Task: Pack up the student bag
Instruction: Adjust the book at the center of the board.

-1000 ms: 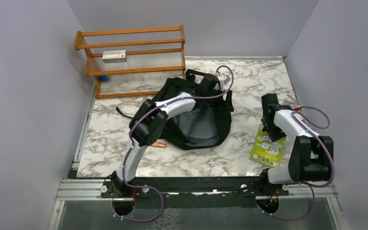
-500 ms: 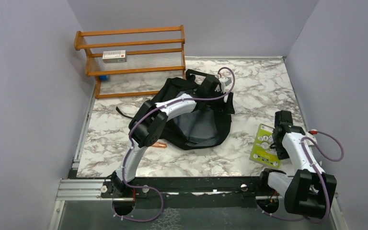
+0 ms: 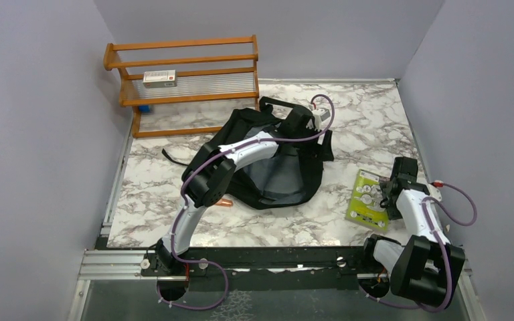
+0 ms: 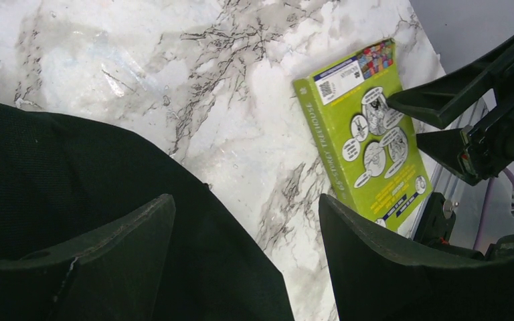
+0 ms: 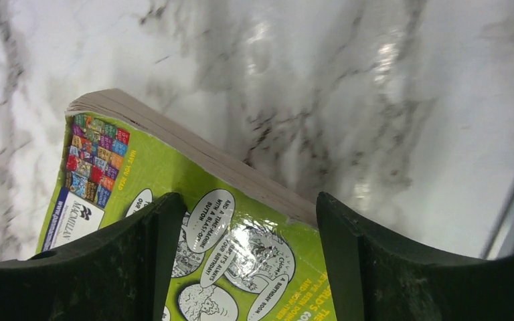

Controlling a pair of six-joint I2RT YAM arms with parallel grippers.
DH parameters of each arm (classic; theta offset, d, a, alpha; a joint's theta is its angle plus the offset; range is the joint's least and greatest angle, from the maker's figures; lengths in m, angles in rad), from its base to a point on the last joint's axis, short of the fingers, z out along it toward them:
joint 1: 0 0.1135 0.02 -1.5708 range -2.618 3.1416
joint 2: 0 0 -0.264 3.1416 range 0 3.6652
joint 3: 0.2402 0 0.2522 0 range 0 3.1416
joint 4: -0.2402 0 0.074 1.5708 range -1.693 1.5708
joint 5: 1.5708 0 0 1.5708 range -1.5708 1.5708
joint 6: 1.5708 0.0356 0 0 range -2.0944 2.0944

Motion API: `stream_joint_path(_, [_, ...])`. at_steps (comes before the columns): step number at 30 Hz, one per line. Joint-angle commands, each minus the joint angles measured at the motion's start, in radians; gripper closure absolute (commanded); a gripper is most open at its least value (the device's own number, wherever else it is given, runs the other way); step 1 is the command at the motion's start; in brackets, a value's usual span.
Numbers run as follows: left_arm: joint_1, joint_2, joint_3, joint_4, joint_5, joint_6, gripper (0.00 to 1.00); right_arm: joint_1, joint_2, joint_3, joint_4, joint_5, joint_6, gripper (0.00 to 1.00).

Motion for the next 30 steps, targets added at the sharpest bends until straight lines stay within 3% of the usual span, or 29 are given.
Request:
stream_joint_path(1, [-0.019, 0.004, 0.037, -0.005, 0.026, -0.005, 0.20, 0.003, -0.009, -0.053, 0.130, -0.256, -0.054, 0.24])
stream_joint_path(13, [-0.070, 0.034, 0.033, 0.016, 0.003, -0.092, 0.21, 0.003, 0.075, -0.050, 0.337, -0.701, -0.098, 0.27])
stream_joint_path(21, [-0.077, 0.032, 0.031, -0.023, -0.048, -0.135, 0.21, 0.004, 0.006, 0.034, 0.205, -0.422, -0.202, 0.27])
stream_joint_path(26, [-0.123, -0.030, -0.023, -0.022, -0.160, -0.167, 0.21, 0.004, 0.007, 0.057, 0.207, -0.391, -0.256, 0.27])
stream_joint_path(30, [-0.139, 0.032, 0.043, -0.036, -0.165, -0.194, 0.21, 0.004, 0.043, 0.057, 0.206, -0.402, -0.264, 0.27])
